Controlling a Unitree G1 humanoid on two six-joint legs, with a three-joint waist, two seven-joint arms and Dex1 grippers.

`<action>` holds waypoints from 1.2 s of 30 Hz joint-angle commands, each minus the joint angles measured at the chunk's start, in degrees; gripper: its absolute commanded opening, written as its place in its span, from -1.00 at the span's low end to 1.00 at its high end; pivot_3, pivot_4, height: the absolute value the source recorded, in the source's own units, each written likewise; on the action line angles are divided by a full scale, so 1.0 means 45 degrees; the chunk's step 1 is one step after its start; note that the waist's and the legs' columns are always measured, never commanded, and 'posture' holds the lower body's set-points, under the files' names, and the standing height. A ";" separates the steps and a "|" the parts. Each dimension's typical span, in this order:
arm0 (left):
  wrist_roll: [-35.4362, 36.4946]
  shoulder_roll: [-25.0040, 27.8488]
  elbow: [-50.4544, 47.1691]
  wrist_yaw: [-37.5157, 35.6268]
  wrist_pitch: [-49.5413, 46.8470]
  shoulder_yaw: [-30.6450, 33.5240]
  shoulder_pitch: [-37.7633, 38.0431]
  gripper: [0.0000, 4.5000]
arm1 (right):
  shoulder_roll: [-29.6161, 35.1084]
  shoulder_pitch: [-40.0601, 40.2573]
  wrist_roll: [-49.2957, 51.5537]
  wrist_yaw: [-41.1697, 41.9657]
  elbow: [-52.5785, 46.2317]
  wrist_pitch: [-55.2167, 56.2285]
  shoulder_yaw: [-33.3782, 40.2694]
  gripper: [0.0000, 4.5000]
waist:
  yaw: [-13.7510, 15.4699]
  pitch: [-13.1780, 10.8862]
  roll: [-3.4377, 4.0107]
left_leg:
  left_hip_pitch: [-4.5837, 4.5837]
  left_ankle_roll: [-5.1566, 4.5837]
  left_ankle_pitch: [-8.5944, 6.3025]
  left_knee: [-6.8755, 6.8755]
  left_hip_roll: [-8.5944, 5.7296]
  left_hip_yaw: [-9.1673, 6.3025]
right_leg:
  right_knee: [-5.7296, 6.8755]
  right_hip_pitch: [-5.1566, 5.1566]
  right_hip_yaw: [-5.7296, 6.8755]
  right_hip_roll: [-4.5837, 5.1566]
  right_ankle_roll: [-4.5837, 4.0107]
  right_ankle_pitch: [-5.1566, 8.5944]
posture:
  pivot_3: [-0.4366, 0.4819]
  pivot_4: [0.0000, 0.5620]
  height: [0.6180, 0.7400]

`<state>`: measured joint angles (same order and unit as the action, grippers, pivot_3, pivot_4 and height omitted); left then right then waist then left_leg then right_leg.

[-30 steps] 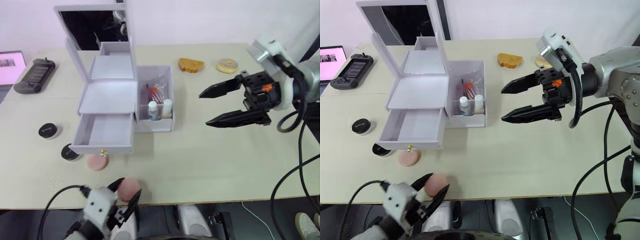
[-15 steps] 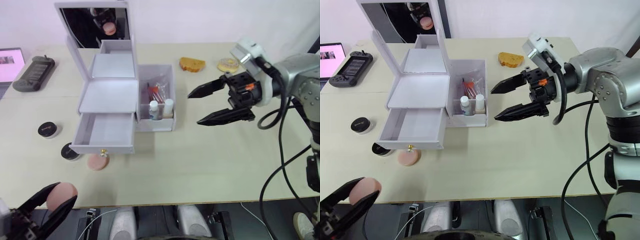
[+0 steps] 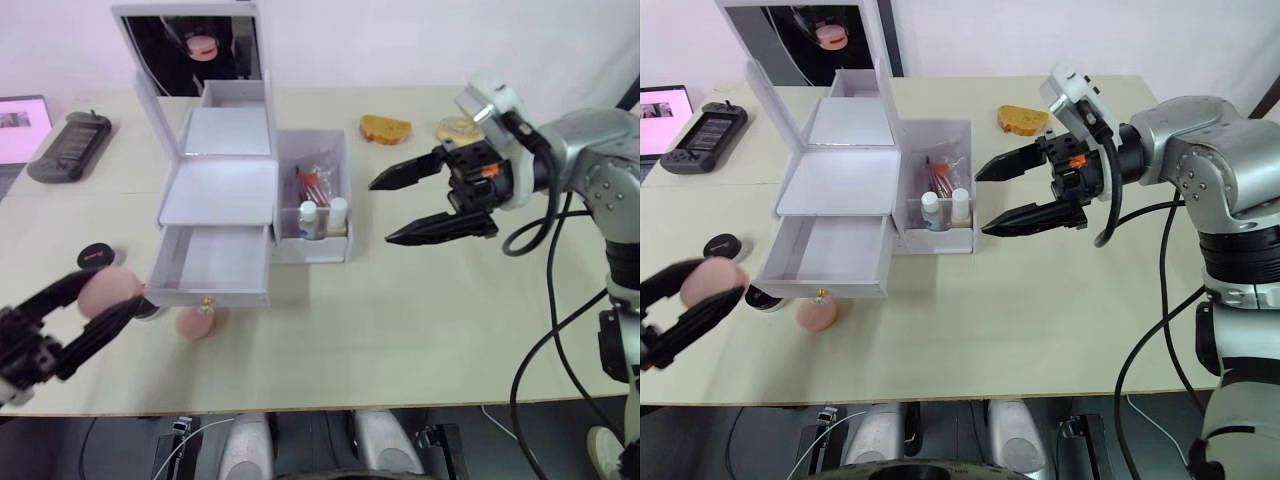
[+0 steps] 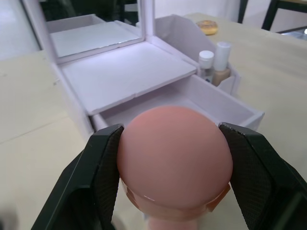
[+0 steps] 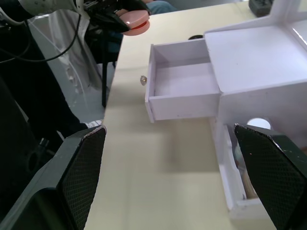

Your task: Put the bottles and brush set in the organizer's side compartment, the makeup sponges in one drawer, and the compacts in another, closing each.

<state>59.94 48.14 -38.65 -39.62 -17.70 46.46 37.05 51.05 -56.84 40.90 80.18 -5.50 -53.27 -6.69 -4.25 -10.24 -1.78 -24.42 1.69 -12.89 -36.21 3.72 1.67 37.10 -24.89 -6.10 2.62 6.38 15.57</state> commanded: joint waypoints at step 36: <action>-0.2249 0.0123 0.0623 0.2349 -0.4501 -0.3807 -0.6455 0.22 | 0.0551 0.0922 0.1147 -0.1658 -0.1795 -0.0752 0.1754 1.00 | 0.0063 -0.0005 0.0005 | 0.0022 0.0001 0.0005 -0.0007 0.0001 -0.0049 | 0.0026 0.0047 0.0019 -0.0024 0.0010 -0.0005 | -0.05 -0.47 1.00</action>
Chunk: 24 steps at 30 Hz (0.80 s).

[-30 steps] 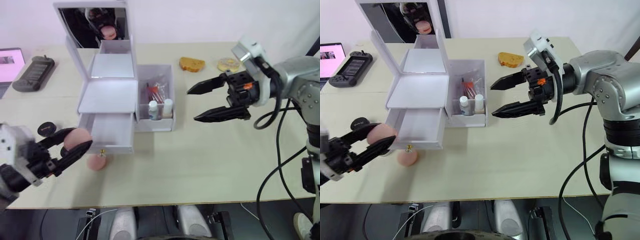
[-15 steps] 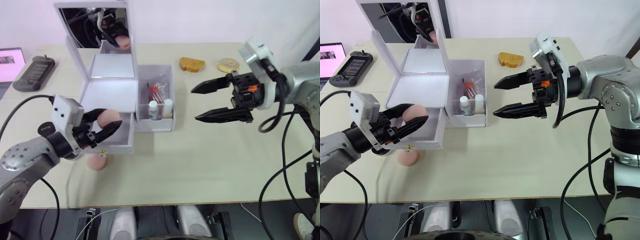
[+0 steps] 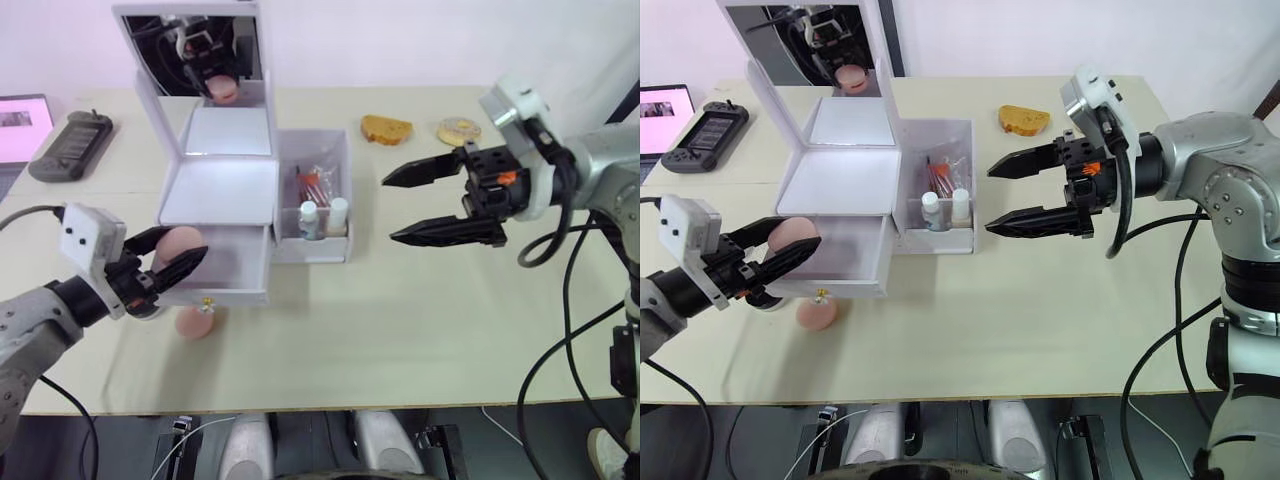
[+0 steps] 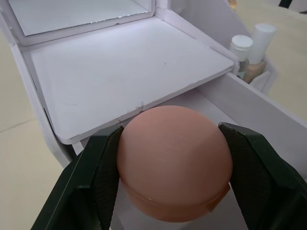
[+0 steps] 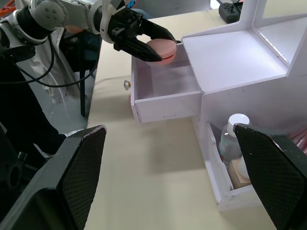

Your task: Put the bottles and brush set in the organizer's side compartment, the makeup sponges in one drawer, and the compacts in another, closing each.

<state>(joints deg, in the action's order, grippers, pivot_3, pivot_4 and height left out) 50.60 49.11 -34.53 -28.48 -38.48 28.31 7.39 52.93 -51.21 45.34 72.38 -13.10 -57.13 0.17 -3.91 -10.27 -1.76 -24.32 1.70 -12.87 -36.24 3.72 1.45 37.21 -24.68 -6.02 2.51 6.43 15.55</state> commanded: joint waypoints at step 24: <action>0.1475 -0.0100 0.0412 -0.2364 -0.0445 0.4243 0.1380 0.99 | -0.0242 -0.0306 -0.0485 0.0711 0.0654 0.1374 -0.0321 1.00 | -0.0031 0.0000 0.0000 | 0.0002 0.0000 0.0000 0.0003 0.0003 0.0000 | 0.0001 -0.0004 0.0002 0.0001 -0.0001 0.0001 | -0.05 -0.47 1.00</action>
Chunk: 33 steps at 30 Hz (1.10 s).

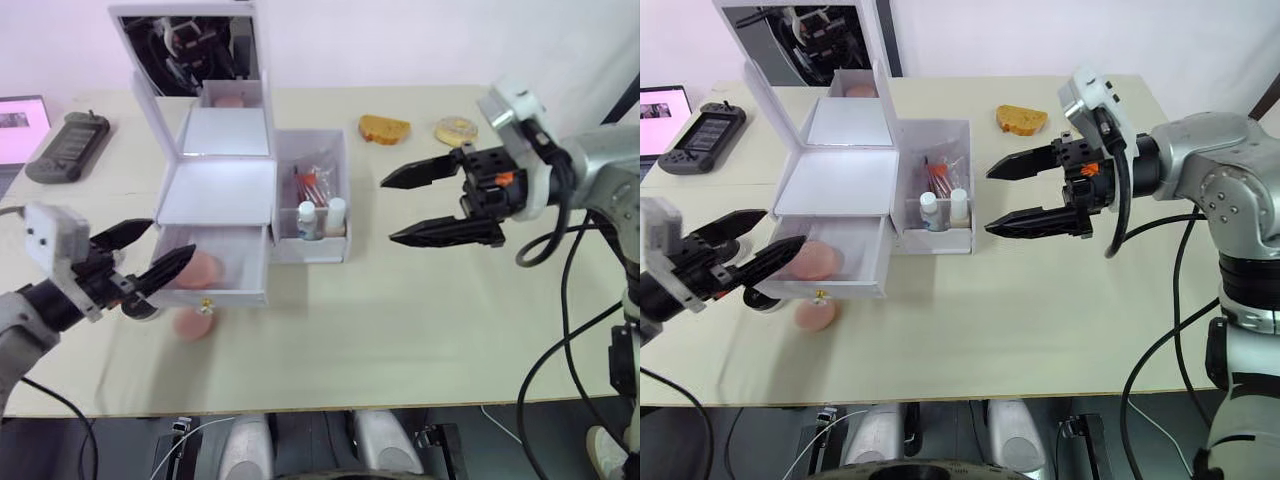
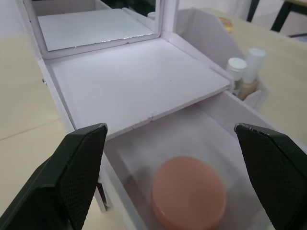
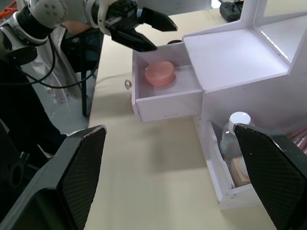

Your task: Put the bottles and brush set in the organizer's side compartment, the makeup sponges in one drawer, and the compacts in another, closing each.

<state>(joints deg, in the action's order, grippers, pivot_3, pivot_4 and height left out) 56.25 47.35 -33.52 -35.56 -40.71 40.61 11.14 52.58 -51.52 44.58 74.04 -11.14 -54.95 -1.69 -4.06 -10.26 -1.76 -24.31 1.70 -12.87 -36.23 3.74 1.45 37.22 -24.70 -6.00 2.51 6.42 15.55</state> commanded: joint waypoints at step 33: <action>-0.4374 -0.3341 0.3670 -0.5403 0.5808 0.3653 0.8371 0.99 | -0.0965 0.1762 -0.3143 0.2177 0.3396 0.6376 0.0425 1.00 | -0.0099 0.0018 -0.0042 | 0.0000 0.0012 -0.0007 0.0013 0.0000 0.0031 | -0.0053 -0.0018 -0.0002 0.0039 -0.0025 0.0004 | -0.05 -0.47 1.00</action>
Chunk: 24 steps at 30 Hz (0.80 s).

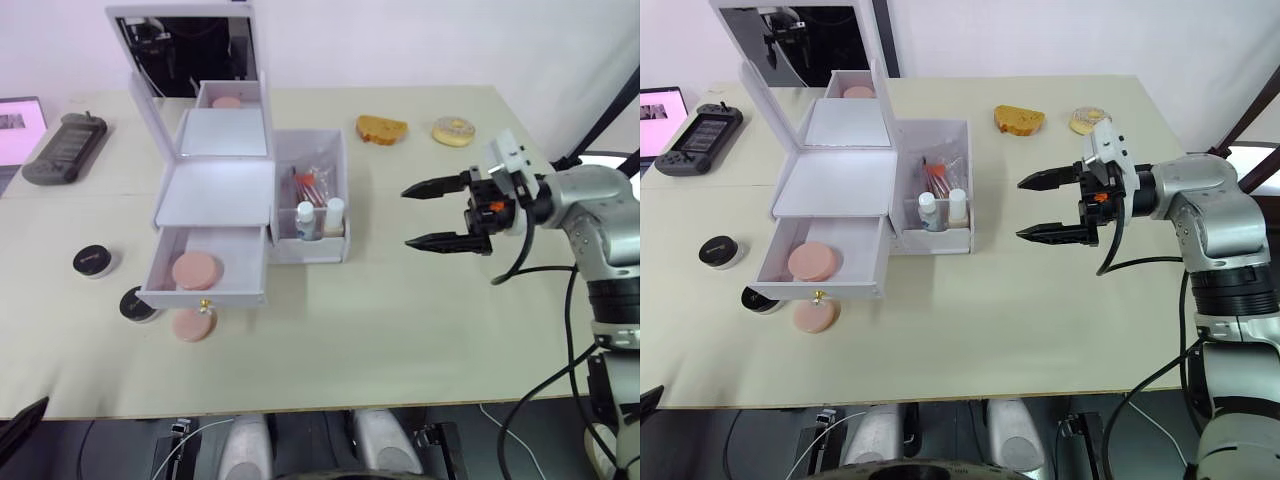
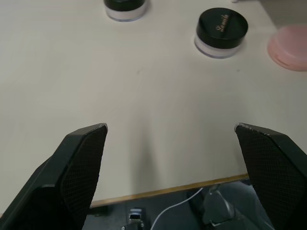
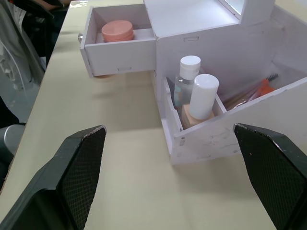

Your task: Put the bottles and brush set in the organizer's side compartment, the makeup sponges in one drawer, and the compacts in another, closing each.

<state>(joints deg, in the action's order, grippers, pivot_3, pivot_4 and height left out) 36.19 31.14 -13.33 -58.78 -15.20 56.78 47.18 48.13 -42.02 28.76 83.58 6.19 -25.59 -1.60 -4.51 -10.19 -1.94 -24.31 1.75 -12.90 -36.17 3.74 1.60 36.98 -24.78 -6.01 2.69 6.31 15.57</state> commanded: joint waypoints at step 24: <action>-0.2450 -0.0526 -0.2704 0.2671 0.0669 -0.5971 -0.2443 0.99 | 0.0179 0.1323 0.2225 -0.1990 -0.4726 -0.3051 0.0986 1.00 | 0.0112 0.0002 0.0000 | 0.0006 -0.0005 0.0003 -0.0014 -0.0001 -0.0010 | 0.0019 0.0023 0.0000 -0.0016 0.0008 -0.0003 | -0.05 -0.47 1.00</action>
<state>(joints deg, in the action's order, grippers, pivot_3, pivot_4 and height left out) 26.32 29.36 -26.00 -47.89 -13.99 31.14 36.65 48.22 -35.72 37.32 75.31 -12.89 -39.07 0.76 -4.00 -10.18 -1.94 -24.29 1.73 -12.89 -36.24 3.73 1.55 37.07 -24.66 -6.01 2.62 6.35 15.56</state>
